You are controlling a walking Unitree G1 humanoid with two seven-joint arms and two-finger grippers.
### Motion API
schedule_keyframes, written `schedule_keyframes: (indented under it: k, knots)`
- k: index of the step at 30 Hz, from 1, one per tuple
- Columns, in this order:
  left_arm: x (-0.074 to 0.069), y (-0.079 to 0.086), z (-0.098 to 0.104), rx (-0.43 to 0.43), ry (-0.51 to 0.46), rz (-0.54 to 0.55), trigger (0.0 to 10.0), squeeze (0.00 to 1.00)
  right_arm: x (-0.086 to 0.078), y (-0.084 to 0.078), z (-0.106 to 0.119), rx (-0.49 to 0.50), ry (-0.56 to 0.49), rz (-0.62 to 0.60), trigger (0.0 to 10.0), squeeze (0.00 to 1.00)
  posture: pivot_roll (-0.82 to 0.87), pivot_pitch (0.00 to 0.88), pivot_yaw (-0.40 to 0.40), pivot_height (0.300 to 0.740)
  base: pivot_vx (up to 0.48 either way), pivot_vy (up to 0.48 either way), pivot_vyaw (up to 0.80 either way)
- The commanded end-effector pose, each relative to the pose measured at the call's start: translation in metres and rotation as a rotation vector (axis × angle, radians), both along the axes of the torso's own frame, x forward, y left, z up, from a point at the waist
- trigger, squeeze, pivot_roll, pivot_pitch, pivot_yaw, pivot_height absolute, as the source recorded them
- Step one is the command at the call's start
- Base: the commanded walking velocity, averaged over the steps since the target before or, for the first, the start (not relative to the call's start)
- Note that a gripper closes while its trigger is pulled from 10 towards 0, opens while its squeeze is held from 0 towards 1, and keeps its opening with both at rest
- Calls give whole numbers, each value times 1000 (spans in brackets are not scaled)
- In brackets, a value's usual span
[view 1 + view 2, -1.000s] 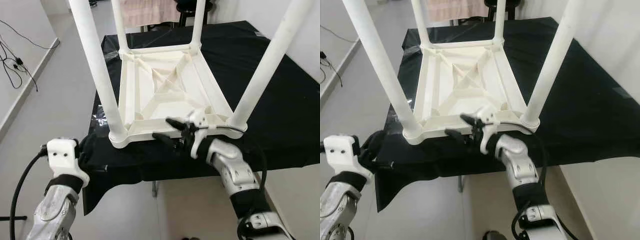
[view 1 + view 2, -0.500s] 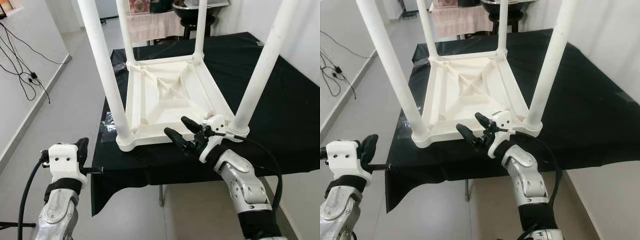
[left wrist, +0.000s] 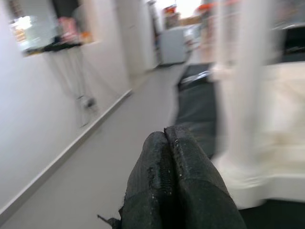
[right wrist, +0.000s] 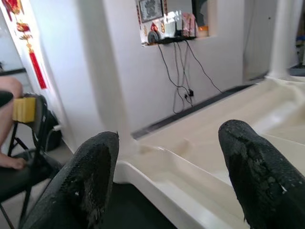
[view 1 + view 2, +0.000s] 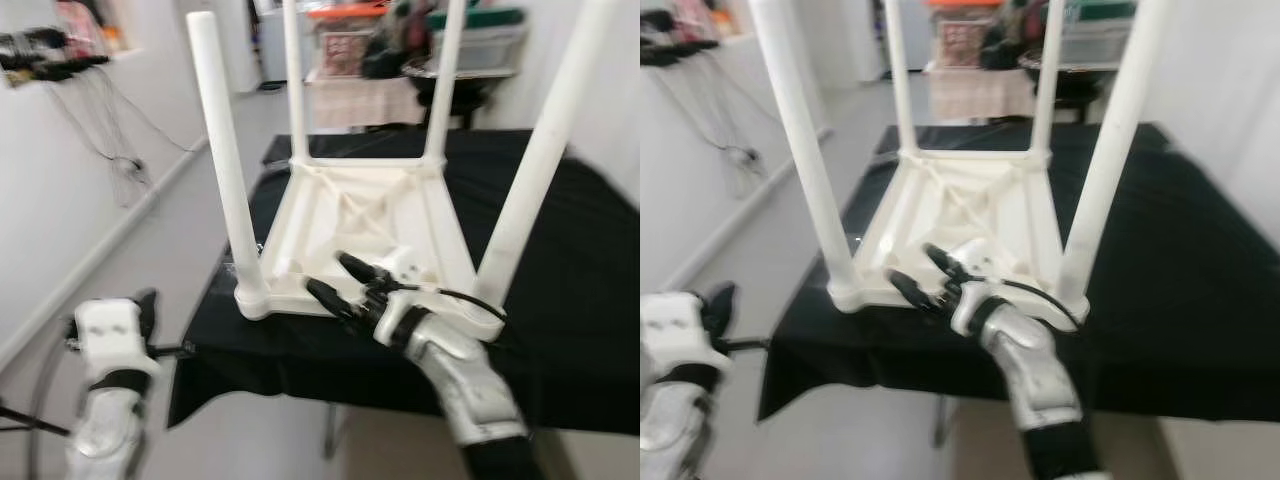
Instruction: Building children table
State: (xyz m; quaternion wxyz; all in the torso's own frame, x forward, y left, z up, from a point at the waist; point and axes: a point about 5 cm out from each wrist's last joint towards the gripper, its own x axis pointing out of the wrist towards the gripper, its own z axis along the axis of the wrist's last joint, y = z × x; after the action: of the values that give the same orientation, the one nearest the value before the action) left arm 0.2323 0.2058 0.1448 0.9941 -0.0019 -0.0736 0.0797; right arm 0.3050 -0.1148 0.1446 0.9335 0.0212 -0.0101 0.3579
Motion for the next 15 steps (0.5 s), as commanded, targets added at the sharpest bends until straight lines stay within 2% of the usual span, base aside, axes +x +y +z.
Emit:
schedule_keyframes:
  k: [1, 12, 15]
  knots:
    - [-1, 3, -4, 10, 15, -6, 10000, 0, 0, 5, -1, 3, 1, 7, 10000, 0, -43, 0, 52, 740, 0, 0, 0]
    - [0, 0, -10, -12, 22, -34, 10000, 0, -1, 5, -5, 6, 11, 16, 10000, 0, -48, 0, 47, 740, 0, 0, 0]
    - [0, 0, -11, -19, 34, -36, 10000, 0, -1, 5, -4, 1, 5, 27, 10000, 0, -49, 0, 48, 740, 0, 480, 0]
